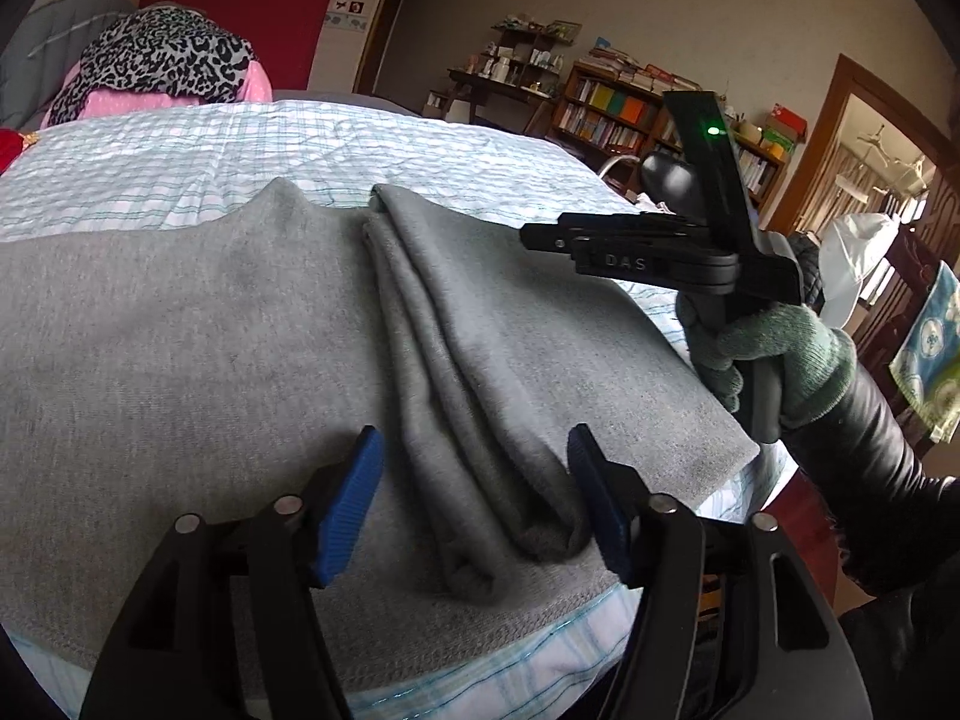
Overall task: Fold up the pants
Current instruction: 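Open the right tool and release the folded leg onto the sweatpants, then grasp the waistband end of the sweatpants with the left tool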
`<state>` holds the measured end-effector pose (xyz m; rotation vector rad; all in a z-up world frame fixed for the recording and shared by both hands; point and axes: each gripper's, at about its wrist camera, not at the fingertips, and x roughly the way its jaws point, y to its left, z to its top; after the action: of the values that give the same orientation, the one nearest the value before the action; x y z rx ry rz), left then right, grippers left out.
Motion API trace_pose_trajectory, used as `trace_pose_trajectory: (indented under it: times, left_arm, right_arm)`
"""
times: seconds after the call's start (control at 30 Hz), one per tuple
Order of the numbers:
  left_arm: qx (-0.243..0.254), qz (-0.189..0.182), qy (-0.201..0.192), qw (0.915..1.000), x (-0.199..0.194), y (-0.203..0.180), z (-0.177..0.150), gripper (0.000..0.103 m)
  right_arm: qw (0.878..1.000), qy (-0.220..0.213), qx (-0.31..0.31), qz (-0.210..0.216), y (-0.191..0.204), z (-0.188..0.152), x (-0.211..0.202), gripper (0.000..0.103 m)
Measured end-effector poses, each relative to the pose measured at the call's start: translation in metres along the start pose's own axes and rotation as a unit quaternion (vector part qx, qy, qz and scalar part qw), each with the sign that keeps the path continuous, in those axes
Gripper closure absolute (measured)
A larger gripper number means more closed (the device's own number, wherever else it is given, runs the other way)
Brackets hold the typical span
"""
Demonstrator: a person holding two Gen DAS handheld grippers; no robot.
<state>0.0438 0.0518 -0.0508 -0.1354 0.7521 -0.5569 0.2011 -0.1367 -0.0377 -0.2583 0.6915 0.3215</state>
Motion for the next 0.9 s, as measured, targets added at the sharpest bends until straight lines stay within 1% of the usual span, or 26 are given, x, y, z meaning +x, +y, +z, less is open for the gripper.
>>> trace_pose_trajectory:
  times: [0.03,0.1,0.23,0.33,0.47,0.53,0.6,0.67,0.7,0.83,0.9]
  left_arm:
    - [-0.008,0.002,-0.003,1.0,-0.005,0.005,-0.001,0.035]
    - [-0.021,0.01,-0.009,0.9997,-0.016,0.015,-0.002,0.034]
    - [-0.045,0.046,-0.038,0.9973,-0.047,0.035,-0.007,0.034]
    - [-0.067,0.075,-0.062,0.993,-0.074,0.054,-0.01,0.034]
    - [-0.114,0.118,-0.093,0.9821,-0.111,0.084,-0.02,0.034]
    - [-0.142,0.138,-0.108,0.9744,-0.127,0.101,-0.026,0.034]
    - [-0.168,0.152,-0.121,0.9665,-0.142,0.113,-0.033,0.034]
    - [-0.187,0.156,-0.13,0.9613,-0.153,0.123,-0.038,0.034]
    - [-0.192,0.155,-0.132,0.9601,-0.157,0.126,-0.041,0.034]
    - [-0.197,0.156,-0.135,0.9586,-0.165,0.132,-0.047,0.034]
    - [-0.199,0.153,-0.137,0.9583,-0.167,0.131,-0.049,0.034]
  right_arm:
    - [1.0,-0.009,-0.014,-0.005,0.008,0.001,-0.007,0.054]
    - [0.999,-0.017,-0.029,0.009,0.021,0.002,-0.018,0.054]
    - [0.997,-0.014,-0.073,0.034,0.053,0.003,-0.025,0.054]
    - [0.994,-0.012,-0.097,0.049,0.071,0.004,-0.03,0.054]
    - [0.991,0.001,-0.11,0.081,0.087,0.006,-0.033,0.053]
    - [0.989,0.011,-0.111,0.098,0.093,0.006,-0.031,0.053]
    - [0.988,0.022,-0.116,0.104,0.1,0.004,-0.026,0.053]
    - [0.986,0.034,-0.123,0.107,0.108,0.001,-0.019,0.053]
    - [0.985,0.04,-0.126,0.109,0.111,0.0,-0.015,0.053]
    - [0.984,0.065,-0.117,0.116,0.114,-0.003,0.003,0.053]
    - [0.984,0.069,-0.11,0.119,0.112,-0.003,0.007,0.05]
